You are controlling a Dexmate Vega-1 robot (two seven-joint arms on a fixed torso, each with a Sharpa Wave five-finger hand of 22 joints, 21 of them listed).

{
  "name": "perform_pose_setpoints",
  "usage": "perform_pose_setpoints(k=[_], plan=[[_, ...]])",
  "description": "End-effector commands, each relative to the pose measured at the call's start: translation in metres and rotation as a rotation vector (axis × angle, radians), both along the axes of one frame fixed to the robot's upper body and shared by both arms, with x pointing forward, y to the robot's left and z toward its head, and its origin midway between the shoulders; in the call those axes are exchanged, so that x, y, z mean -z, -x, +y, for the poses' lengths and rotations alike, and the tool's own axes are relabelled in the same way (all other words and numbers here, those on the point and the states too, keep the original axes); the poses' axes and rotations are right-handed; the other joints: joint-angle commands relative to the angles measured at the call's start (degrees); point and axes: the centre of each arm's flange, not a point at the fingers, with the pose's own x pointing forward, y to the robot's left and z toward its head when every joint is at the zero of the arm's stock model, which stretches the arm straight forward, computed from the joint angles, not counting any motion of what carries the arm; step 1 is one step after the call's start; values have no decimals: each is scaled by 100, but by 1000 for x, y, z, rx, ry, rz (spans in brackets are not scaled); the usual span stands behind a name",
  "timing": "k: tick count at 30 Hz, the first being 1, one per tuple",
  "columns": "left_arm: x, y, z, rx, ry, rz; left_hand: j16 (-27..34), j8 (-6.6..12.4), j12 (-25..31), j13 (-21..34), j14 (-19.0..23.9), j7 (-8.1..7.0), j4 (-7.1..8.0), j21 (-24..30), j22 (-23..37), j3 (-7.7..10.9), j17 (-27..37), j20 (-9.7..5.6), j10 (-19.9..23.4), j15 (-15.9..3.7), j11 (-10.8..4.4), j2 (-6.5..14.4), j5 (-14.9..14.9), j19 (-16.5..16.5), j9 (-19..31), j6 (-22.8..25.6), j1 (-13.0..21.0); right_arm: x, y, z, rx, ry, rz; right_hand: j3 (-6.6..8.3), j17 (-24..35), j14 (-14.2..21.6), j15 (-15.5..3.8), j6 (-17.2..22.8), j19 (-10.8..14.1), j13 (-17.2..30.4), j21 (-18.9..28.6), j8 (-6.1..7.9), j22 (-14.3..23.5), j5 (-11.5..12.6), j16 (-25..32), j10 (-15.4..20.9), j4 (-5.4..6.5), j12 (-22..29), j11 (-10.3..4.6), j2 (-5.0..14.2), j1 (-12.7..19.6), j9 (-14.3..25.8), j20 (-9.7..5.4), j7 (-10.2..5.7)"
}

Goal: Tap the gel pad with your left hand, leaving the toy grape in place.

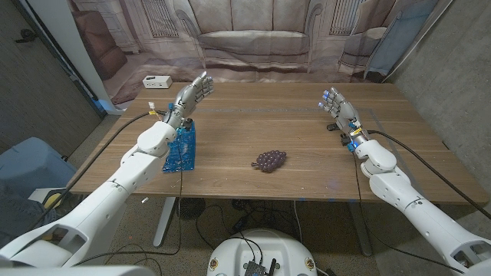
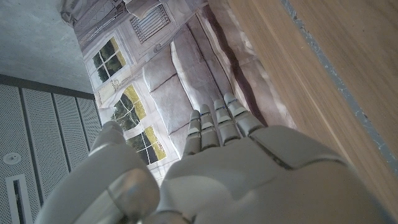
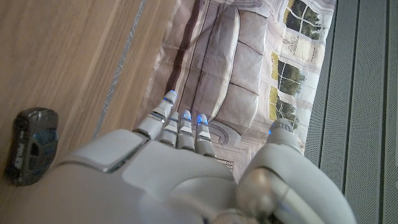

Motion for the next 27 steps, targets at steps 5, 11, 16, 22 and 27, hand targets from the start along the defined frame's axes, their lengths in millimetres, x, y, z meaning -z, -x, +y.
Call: perform_pose_setpoints(k=[5, 11, 16, 22, 27], plan=[[3, -17, -18, 42, -28, 39, -32, 18, -34, 8, -120, -6, -18, -47, 17, -12, 10, -51, -122, 0, -23, 12, -8, -120, 0, -142, -66, 2, -9, 5, -16, 11, 4, -21, 9, -42, 15, -5, -23, 12, -5, 19, 14, -4, 0, -22, 4, 2, 3, 4, -33, 11, -34, 22], [8, -19, -19, 39, -14, 63, -27, 31, -27, 7, -188, -15, -24, -46, 17, -12, 9, 22, -176, 0, 11, 22, -8, -191, -2, -200, -68, -1, -11, 6, -6, 31, 1, -34, 12, -40, 28, -120, -33, 12, -2, -8, 14, -1, 9, -39, 17, 5, -1, 0, -60, 10, -26, 47], [9, -20, -19, 42, -11, 68, -24, 35, -26, 6, -212, -7, -28, -44, 17, -12, 9, 9, -205, 1, -8, 27, -8, -216, -3, -223, -67, -2, -13, 8, -8, 30, 10, -43, 16, -44, 29, -129, -39, 13, -2, -2, 14, -1, 11, -35, 28, 11, 2, -2, -82, 10, -19, 48], [10, -23, -18, 49, 0, 73, -2, 55, -3, 5, -188, -5, -33, -14, 17, -12, 7, -31, -185, -1, 14, 31, -8, -173, -4, -213, -67, -3, -16, 12, -14, 25, 15, -56, 19, -45, 27, -126, -45, 13, -1, 11, 14, 0, 16, -21, 42, 21, -5, -8, -111, 9, -14, 45], [11, -26, -15, 57, 9, 70, 6, 65, 9, 5, -180, 8, -38, -5, 16, -12, 7, -30, -172, 5, 41, 33, -8, -163, -4, -205, -66, -6, -17, 16, -12, 32, 17, -63, 22, -40, 30, -124, -47, 13, 1, 19, 14, 1, 22, -20, 50, 24, -1, -8, -128, 9, -11, 46]])
